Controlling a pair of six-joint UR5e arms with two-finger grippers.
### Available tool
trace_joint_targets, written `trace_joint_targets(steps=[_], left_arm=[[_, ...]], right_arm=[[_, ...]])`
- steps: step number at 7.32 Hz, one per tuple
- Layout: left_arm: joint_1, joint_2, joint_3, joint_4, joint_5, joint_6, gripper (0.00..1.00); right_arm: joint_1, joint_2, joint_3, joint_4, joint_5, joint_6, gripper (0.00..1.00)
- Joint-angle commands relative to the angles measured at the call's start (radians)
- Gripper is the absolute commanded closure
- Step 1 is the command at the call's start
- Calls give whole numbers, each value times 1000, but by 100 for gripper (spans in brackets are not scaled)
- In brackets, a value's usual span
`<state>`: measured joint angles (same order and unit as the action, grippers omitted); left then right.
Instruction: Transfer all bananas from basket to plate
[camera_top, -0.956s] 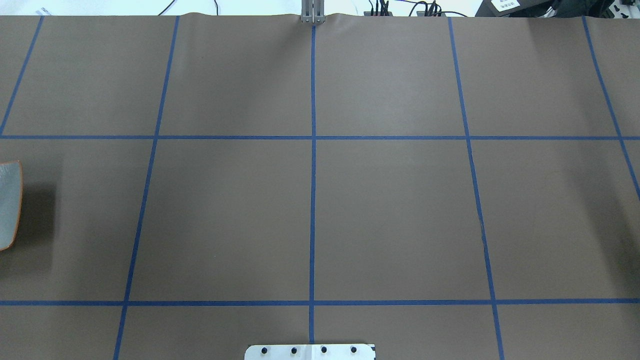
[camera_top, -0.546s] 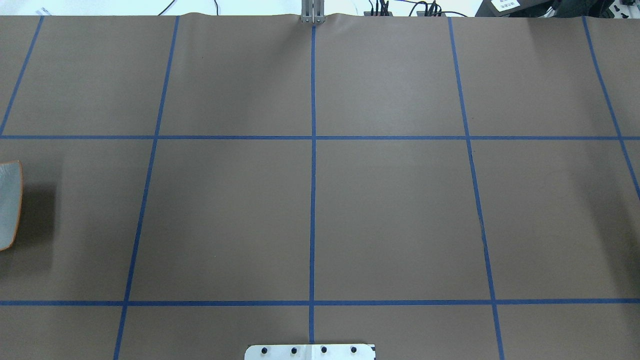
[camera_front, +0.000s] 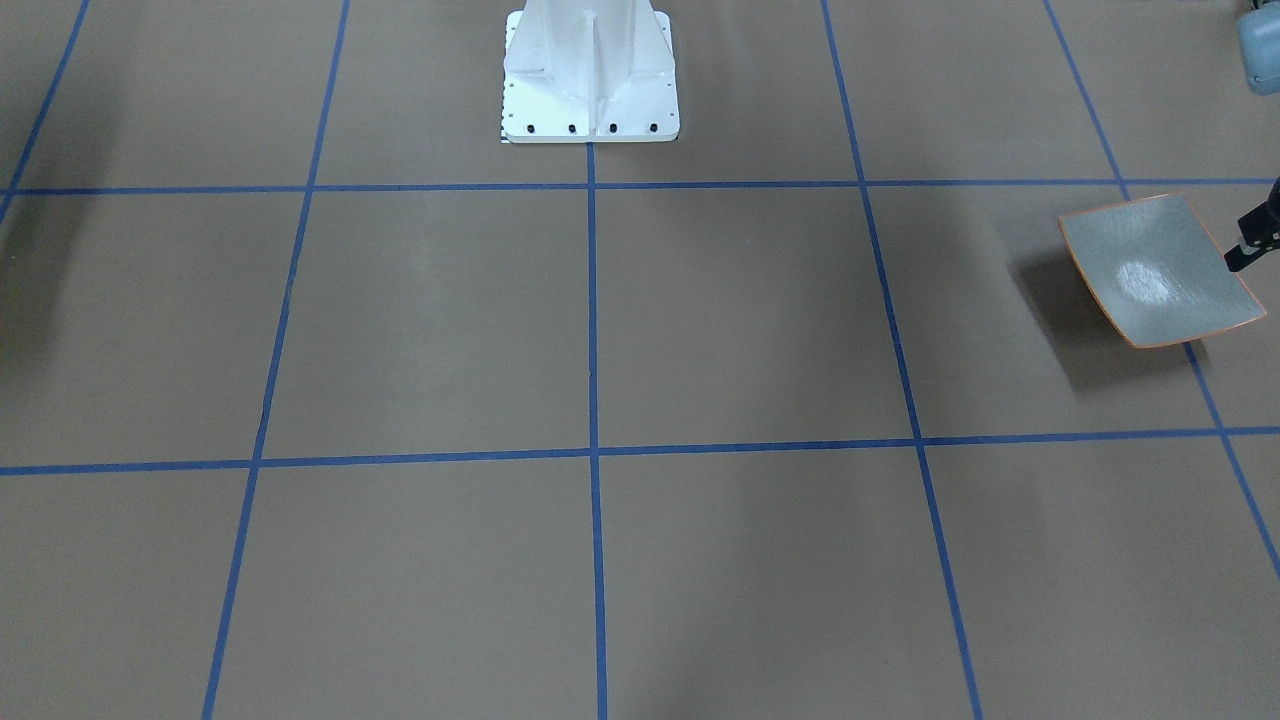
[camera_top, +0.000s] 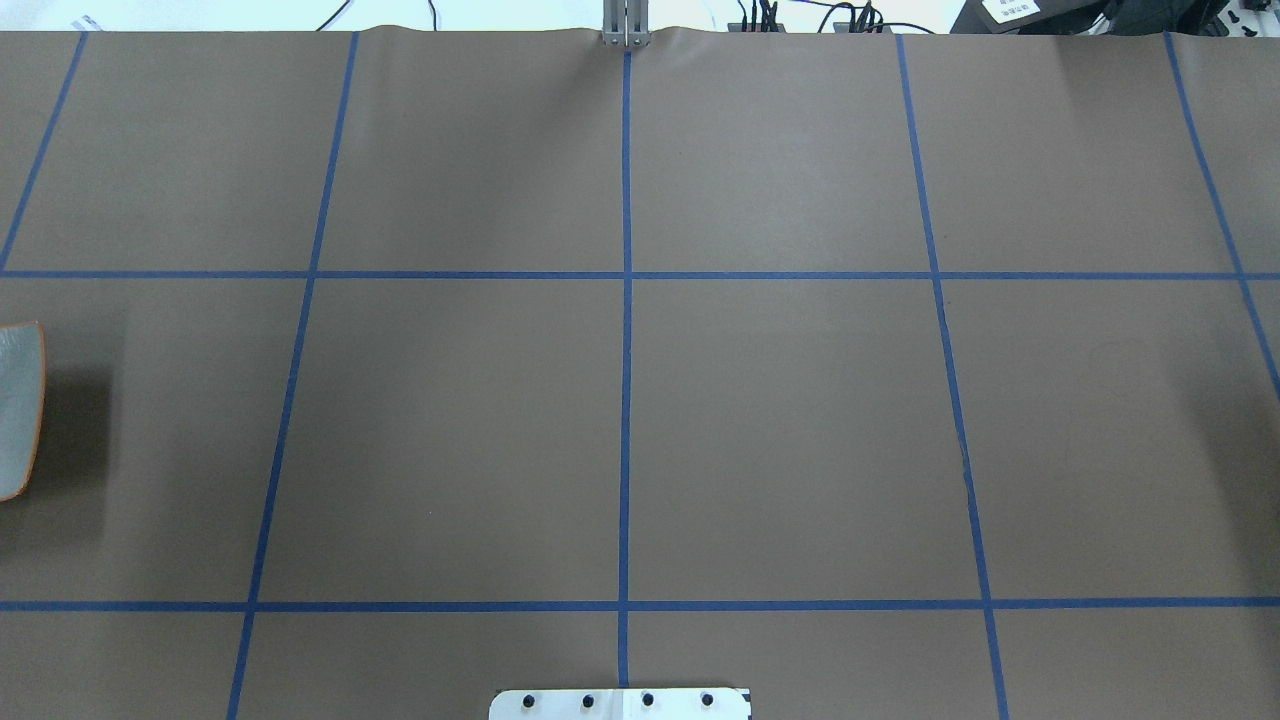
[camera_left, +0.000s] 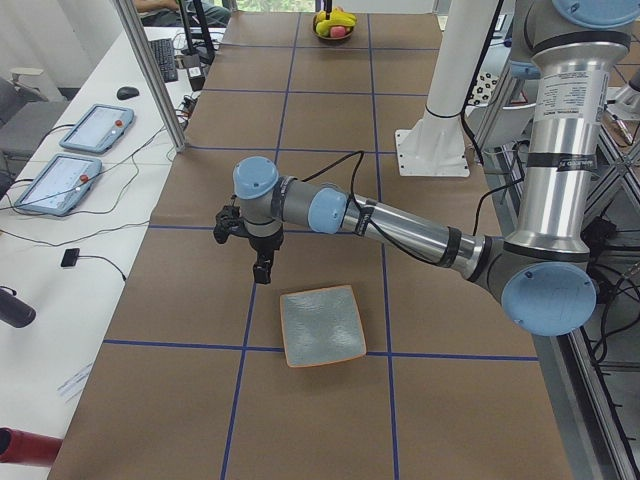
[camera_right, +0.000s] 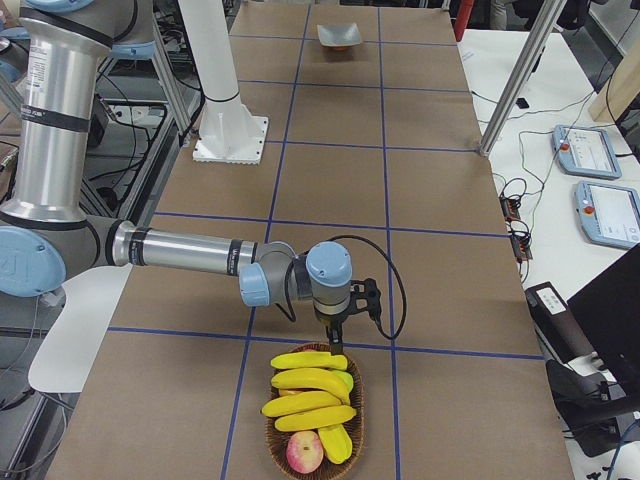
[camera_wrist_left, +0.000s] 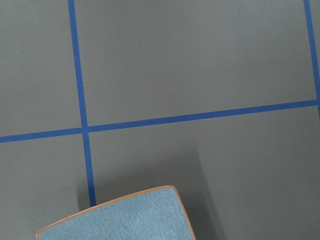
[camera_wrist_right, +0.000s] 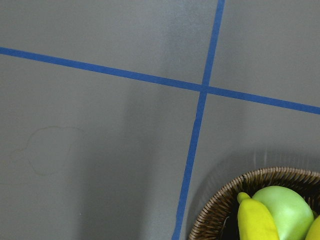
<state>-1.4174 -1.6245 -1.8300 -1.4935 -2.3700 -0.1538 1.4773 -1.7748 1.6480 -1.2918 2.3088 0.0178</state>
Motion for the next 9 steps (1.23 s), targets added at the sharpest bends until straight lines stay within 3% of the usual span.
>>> trace_joint_targets(steps=[1,6,7,9], left_arm=[[0,0,0,-1,0,-1,0],[17,0,2,-5,0,-38,0],[17,0,3,-5,0,-38,0],[17,0,3,-5,0,-38,0]], right_arm=[[0,6,-60,0,-3,-54,0],[-2,11,-103,-1,-5,-47,4],[-2,11,-106,-1,-5,-42,23],[-2,34,-106,-1,-5,-53,92]])
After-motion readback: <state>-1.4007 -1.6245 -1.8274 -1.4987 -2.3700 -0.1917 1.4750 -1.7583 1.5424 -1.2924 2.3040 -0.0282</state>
